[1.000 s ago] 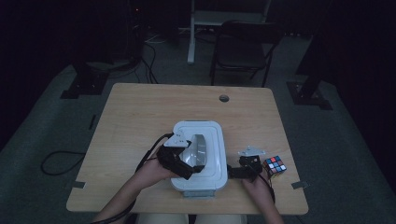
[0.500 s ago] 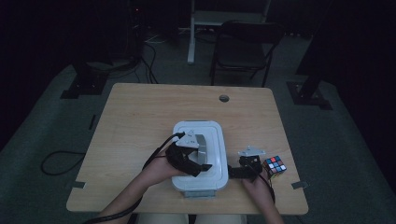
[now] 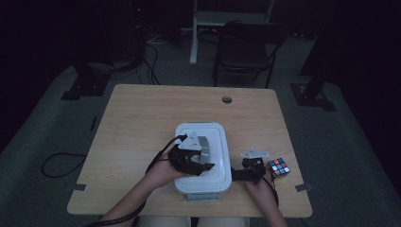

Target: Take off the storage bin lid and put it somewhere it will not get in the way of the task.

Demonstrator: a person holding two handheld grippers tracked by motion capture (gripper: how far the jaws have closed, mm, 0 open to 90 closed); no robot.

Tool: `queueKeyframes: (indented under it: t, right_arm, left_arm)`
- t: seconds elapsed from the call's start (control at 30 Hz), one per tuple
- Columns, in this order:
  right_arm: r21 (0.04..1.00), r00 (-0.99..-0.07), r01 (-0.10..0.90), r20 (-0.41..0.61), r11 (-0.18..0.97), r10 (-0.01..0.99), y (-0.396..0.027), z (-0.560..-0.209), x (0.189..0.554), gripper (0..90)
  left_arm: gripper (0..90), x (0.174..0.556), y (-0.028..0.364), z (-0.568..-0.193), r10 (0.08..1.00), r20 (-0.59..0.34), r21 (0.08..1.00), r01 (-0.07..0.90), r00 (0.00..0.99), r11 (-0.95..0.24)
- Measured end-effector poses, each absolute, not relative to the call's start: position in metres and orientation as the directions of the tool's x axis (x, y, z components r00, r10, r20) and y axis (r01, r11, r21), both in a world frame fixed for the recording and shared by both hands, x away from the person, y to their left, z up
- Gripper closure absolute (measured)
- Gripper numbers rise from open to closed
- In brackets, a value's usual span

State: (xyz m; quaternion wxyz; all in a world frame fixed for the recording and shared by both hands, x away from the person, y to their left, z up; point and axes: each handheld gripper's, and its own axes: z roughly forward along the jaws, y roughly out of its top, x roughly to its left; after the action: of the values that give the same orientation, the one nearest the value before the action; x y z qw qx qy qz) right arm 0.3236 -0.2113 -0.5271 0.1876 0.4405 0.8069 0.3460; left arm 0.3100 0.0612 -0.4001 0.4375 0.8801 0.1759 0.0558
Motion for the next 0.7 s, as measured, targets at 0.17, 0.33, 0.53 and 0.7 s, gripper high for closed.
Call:
queueKeyframes:
  t: [0.17,0.33,0.53,0.7]
  right_arm:
    - [0.724,-0.542,0.581,0.002,0.373,0.841,-0.211,-0.527,0.324,13.1]
    - [0.723,-0.542,0.581,0.002,0.373,0.841,-0.211,-0.527,0.324,13.1]
    - [0.723,-0.542,0.581,0.002,0.373,0.841,-0.211,-0.527,0.324,13.1]
    - [0.725,-0.543,0.579,0.001,0.373,0.84,-0.211,-0.527,0.324,13.1]
  left_arm:
    - [52.9,0.31,0.064,-0.402,0.339,-0.084,0.802,0.266,0.937,-0.536]
    - [56.5,0.31,0.066,-0.402,0.33,-0.1,0.805,0.271,0.939,-0.528]
    - [60.3,0.31,0.071,-0.4,0.317,-0.132,0.81,0.286,0.939,-0.512]
    - [65.8,0.305,0.077,-0.388,0.276,-0.138,0.83,0.263,0.951,-0.491]
